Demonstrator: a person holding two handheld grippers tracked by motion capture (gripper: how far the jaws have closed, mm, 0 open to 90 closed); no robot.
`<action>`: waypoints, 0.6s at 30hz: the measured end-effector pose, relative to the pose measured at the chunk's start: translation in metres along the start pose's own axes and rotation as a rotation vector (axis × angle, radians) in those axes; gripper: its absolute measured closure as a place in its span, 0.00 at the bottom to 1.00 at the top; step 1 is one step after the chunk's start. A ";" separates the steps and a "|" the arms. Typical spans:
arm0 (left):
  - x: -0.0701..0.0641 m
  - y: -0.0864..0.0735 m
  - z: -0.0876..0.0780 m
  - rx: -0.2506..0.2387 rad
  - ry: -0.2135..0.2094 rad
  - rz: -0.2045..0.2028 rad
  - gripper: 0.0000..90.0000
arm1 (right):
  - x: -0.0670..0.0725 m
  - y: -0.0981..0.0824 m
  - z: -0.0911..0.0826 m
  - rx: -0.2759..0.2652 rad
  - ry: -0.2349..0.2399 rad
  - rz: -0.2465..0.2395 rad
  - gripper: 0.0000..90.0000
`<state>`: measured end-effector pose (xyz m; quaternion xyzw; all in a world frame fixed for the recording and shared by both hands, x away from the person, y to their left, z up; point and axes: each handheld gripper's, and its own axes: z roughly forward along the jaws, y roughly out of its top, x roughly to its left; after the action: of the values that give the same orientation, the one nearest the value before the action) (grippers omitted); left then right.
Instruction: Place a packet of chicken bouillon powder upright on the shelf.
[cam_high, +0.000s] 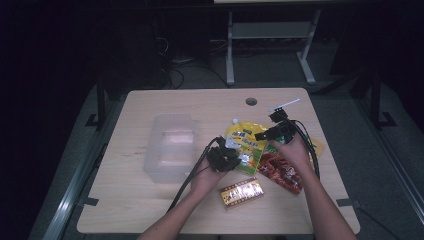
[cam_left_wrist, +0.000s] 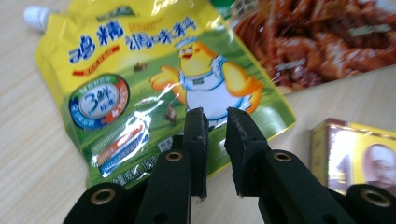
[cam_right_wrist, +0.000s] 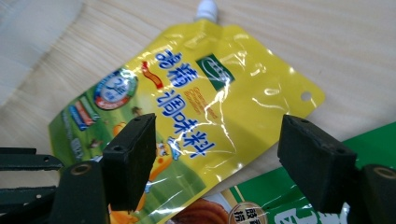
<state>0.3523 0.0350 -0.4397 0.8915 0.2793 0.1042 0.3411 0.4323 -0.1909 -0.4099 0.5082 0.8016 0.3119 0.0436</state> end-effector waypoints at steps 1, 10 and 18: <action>0.000 0.000 0.002 0.002 0.006 0.003 0.87 | -0.002 -0.001 0.003 0.007 -0.007 0.008 0.31; -0.001 0.000 0.008 0.022 0.016 0.002 0.88 | -0.014 -0.002 0.019 0.040 -0.046 0.068 0.34; -0.001 0.001 0.007 0.035 0.015 0.010 0.85 | -0.023 -0.001 0.028 0.048 -0.058 0.111 0.39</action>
<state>0.3545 0.0299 -0.4440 0.8979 0.2791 0.1076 0.3230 0.4529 -0.1978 -0.4386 0.5617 0.7777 0.2797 0.0374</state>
